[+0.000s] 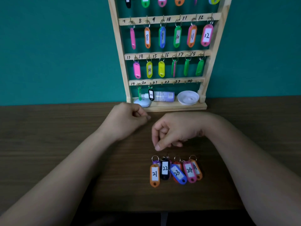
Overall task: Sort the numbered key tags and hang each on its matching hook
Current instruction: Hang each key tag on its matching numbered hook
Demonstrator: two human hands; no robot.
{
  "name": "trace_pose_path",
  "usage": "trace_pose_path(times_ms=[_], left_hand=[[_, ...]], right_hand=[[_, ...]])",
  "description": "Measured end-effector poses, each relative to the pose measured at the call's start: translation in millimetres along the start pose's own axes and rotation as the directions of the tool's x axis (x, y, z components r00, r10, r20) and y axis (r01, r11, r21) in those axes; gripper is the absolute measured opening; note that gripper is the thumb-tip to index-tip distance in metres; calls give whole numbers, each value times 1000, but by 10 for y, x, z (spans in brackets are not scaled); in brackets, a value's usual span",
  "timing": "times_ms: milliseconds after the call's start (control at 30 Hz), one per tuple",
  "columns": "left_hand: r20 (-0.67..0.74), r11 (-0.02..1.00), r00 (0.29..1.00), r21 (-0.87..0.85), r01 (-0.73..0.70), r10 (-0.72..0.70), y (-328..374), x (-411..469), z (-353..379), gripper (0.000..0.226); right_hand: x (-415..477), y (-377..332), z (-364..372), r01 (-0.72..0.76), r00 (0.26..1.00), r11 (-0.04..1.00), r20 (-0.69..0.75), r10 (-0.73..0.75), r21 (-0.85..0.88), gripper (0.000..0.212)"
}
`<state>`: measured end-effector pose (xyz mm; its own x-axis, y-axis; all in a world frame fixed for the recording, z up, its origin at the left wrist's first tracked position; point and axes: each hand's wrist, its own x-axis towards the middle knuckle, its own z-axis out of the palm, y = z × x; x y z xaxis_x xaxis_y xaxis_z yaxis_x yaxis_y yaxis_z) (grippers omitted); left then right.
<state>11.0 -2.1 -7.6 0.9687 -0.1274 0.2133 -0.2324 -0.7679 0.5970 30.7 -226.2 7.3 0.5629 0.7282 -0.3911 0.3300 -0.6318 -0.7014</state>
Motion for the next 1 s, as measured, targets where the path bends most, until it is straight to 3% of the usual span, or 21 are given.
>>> trace_pose_path(times_ms=[233,567,867,1000], left_hand=[[275,998,959,-14,-66,67,46,-277,-97,7],[366,996,927,3,-92,85,-33,-409,-177,0],[521,994,847,-39,-100,106,81,-503,-188,24],[567,993,817,-9,-120,104,139,-531,-126,33]], right_hand=[[-11,-87,42,-19,999,999,43,21,-43,26],[68,-158,173,-50,998,997,35,52,-66,15],[75,-145,167,-92,995,994,-27,91,-62,17],[33,-160,132,-109,993,991,33,112,-74,26]])
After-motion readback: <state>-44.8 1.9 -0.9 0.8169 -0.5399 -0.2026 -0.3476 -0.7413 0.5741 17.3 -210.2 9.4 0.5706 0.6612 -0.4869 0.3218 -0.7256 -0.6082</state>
